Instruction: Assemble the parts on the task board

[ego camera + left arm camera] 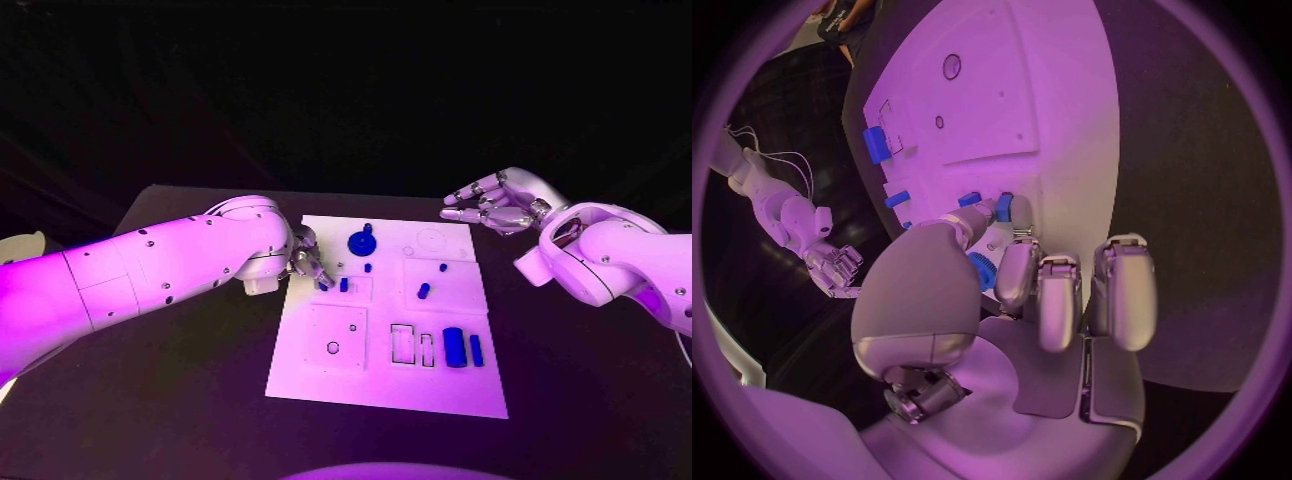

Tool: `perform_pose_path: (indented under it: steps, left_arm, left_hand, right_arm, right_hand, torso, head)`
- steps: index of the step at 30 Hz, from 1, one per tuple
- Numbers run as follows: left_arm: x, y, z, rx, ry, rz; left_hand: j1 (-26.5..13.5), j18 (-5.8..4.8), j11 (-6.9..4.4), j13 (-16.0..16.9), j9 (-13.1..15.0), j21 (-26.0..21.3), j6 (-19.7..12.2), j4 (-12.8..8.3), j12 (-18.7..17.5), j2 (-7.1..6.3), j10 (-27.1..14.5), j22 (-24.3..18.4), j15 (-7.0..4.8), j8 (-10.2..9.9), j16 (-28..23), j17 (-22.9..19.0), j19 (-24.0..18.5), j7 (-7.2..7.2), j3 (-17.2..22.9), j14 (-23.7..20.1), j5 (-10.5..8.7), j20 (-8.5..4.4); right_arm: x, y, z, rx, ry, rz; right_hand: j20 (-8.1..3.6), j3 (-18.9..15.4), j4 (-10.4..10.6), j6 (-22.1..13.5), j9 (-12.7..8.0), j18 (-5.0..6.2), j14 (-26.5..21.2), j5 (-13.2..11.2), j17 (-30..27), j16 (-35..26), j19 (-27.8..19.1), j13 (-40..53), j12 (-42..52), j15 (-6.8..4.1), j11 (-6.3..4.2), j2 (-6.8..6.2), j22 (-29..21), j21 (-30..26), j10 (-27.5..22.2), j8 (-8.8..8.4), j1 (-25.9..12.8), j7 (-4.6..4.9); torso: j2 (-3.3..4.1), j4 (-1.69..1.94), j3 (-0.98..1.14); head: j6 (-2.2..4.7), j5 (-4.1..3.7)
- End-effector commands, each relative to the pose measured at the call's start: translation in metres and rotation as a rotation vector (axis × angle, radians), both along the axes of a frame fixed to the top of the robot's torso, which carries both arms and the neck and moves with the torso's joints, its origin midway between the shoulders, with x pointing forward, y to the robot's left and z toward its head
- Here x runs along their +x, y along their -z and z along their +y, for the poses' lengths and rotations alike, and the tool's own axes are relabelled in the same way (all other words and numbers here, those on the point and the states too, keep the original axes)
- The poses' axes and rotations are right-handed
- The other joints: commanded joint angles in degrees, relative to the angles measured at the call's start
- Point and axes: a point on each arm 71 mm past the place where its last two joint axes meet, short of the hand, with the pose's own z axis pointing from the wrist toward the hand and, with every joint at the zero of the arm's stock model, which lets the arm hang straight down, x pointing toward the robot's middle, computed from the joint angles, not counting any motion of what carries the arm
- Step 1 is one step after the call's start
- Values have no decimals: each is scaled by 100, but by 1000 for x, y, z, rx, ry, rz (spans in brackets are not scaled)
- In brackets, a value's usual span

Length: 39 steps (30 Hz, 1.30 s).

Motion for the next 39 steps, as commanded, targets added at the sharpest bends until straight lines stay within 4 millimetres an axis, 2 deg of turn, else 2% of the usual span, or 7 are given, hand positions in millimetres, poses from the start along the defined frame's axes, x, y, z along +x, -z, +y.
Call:
perform_pose_path:
  steps: [1,7,20,26,34,39]
  left_arm:
    - [-4,7,-3,23,24,33]
    - [-2,7,-3,25,20,31]
    - [0,7,-1,28,14,30]
    - [-1,8,-1,29,14,31]
    - [-1,7,0,24,9,25]
    - [-1,6,1,14,-2,12]
  left_hand:
    - [-95,16,-4,25,-3,29,103,35,35,-7,49,778,-54,3,18,1509,201,-57,-73,603,-3,-36]
    - [-235,8,-11,80,-37,52,151,169,79,30,78,813,-60,3,18,1509,220,-65,-244,603,0,-43]
    - [-369,-2,-18,127,-72,78,196,320,113,21,101,854,-67,10,18,1509,242,-74,-478,603,1,-49]
    - [-429,-7,-24,161,-103,92,233,454,135,-32,118,878,-73,20,18,1509,254,-83,-804,603,6,-54]
    - [-384,-11,-27,196,-139,100,260,597,155,-32,133,897,-76,30,18,1509,262,-87,-1204,603,10,-56]
    - [-377,-16,-28,229,-163,111,289,771,177,-15,150,917,-73,45,18,1509,272,-85,-1570,603,11,-56]
  right_arm:
    - [-1,0,2,-7,-17,-1]
    - [-1,0,1,-7,-17,-1]
    - [-1,0,1,-6,-18,-2]
    - [-1,0,2,-6,-25,1]
    - [-1,0,2,-6,-26,2]
    - [-1,1,3,-6,-30,4]
  right_hand:
    - [-14,-31,-9,13,6,-10,568,34,1387,-38,436,939,-7,-30,-30,50,1232,-21,132,-12,12,-1]
    - [-14,-31,-9,13,6,-10,568,34,1387,-38,436,939,-7,-30,-30,50,1232,-21,132,-12,12,-1]
    - [-14,-31,-9,13,6,-10,568,34,1387,-38,436,939,-7,-30,-30,50,1232,-21,132,-12,12,-1]
    - [-14,-47,-2,13,6,-9,567,41,1383,-41,434,934,-16,-30,-29,53,1229,-23,128,-13,7,0]
    - [-14,-47,-2,13,6,-9,567,41,1383,-41,434,934,-16,-30,-29,53,1229,-23,128,-13,7,0]
    - [-14,-56,3,12,6,-8,566,49,1382,-41,431,930,-24,-29,-29,57,1224,-25,124,-13,4,0]
  torso:
    - [2,2,-1]
    - [-1,3,1]
    - [-3,1,0]
    - [-2,3,-2]
    - [-3,2,-2]
    - [1,0,-3]
  head:
    - [-3,1]
    - [-12,2]
    - [-16,1]
    - [-15,-6]
    - [-20,-7]
    - [-18,-10]
